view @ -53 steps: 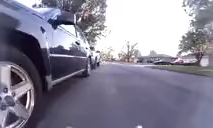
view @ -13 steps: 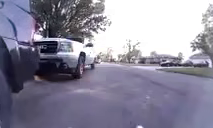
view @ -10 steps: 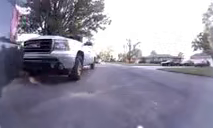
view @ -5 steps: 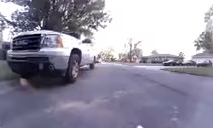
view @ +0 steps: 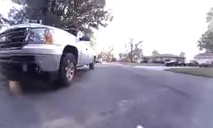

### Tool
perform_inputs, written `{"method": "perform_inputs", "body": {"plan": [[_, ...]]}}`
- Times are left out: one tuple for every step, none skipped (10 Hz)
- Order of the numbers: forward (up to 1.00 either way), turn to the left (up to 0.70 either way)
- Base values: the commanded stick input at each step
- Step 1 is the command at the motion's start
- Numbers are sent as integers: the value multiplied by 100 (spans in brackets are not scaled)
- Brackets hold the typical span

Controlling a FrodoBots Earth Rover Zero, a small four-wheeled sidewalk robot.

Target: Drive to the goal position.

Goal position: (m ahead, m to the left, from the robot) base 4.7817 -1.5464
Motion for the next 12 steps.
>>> {"method": "perform_inputs", "body": {"plan": [[100, 0], [100, 0], [100, 0], [100, 0], [100, 0], [100, 0], [100, 0], [100, 0], [100, 0], [100, 0], [100, 0], [100, 0]]}}
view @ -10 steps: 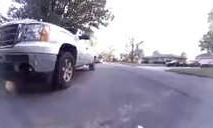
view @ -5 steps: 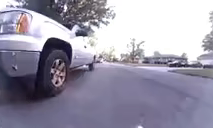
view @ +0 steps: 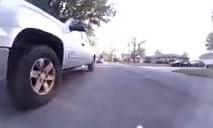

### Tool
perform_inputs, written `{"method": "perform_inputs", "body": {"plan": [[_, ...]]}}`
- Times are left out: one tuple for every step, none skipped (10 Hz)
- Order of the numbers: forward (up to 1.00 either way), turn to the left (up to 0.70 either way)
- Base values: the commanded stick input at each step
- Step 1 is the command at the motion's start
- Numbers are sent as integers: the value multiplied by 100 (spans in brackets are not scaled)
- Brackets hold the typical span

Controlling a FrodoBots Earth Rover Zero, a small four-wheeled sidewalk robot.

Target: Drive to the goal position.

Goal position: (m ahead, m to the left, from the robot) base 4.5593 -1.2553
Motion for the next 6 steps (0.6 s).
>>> {"method": "perform_inputs", "body": {"plan": [[100, 0], [100, 0], [100, 0], [100, 0], [100, 0], [100, 0]]}}
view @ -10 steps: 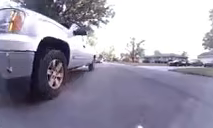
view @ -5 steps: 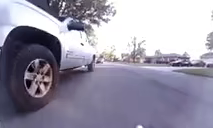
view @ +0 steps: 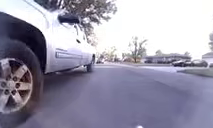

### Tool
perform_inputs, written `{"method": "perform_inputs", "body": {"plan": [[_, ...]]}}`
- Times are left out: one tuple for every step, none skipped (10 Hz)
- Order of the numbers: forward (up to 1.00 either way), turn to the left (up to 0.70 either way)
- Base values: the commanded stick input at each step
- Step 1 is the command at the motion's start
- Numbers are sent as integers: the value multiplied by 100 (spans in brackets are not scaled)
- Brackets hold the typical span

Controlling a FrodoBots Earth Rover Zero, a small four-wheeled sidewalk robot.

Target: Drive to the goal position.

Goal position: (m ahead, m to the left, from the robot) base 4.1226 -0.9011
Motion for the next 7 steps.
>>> {"method": "perform_inputs", "body": {"plan": [[100, 0], [100, 0], [100, 0], [100, 0], [100, 0], [100, 0], [100, 0]]}}
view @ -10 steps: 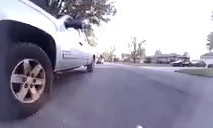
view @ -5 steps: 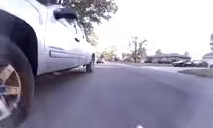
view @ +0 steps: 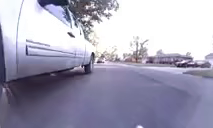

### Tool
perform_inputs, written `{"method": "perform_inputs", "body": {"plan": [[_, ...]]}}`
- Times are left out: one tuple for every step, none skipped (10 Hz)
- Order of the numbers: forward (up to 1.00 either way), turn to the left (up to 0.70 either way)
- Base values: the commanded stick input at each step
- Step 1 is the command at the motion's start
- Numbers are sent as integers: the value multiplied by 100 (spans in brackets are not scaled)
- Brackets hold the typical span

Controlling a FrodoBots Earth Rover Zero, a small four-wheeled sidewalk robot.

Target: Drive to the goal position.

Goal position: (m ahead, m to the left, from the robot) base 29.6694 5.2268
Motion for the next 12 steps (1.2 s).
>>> {"method": "perform_inputs", "body": {"plan": [[100, 0], [100, 0], [100, 0], [100, 0], [100, 0], [100, 0], [100, 0], [100, 0], [100, 0], [100, 0], [100, 0], [100, 0]]}}
